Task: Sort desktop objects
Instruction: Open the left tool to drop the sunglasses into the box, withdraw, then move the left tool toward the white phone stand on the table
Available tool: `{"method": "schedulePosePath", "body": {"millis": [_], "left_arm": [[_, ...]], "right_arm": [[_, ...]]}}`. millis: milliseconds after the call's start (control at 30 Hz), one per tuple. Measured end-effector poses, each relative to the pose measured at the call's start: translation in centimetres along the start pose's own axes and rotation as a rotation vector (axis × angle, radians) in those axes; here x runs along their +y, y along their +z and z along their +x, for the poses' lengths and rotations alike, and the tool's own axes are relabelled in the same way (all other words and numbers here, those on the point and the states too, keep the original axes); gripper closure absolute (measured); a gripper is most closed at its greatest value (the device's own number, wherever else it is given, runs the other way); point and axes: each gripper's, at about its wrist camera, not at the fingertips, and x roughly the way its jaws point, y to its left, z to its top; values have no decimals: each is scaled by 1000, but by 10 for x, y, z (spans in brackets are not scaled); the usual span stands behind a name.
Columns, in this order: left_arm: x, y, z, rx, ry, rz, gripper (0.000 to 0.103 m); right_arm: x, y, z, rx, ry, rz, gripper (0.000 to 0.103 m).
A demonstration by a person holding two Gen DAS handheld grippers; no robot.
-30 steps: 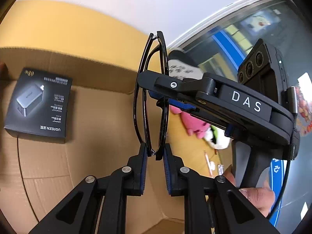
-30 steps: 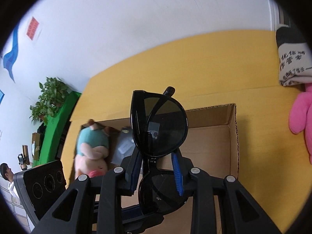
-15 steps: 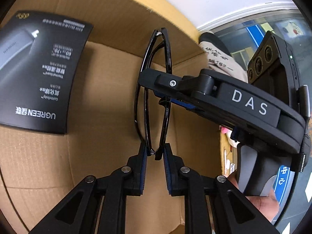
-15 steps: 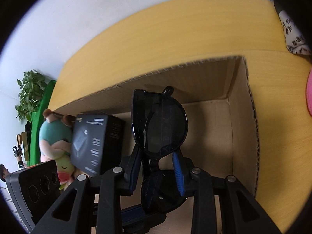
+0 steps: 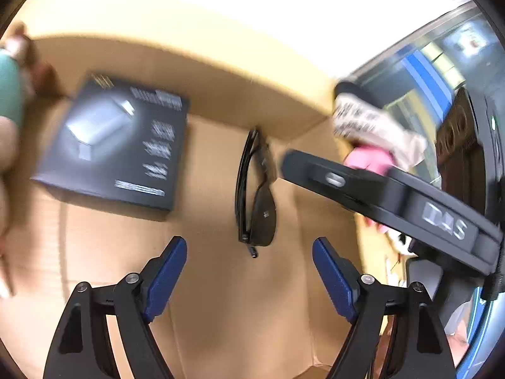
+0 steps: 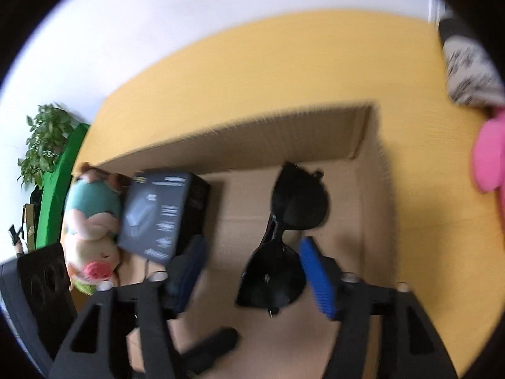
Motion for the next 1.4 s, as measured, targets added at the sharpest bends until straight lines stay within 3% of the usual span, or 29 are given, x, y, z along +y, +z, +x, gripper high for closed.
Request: {"method": "schedulePosePath", "body": {"millis": [167,333,433,600,800,1033,1400], "left_arm": [[-4,-35,-92,-270,72,112,1],[-16,-83,-181,-522,181,282,0],[-27,-105,-204,-595,290,331,0],[-26,-144,-213,-594,384,380,0],[-36,-178,-212,-552,374,449,0],[-48,-187,-214,-561,367,427,0],[-44,-190,-205,-531,386,414,0]], "right_arm": [[11,-26,-70,-138,-18,-32,22],[33,-92,-113,-246,-94,-58,22],[44,-135,-121,-255,-113,-91,22],[65,-180,-124,-265,-191,-155,22],[83,-205,-145,-310,-217,-201,22],[89,-220,-161,-342,-220,-214,22],[85,-227,-155,-319,-221,-203,22]]}}
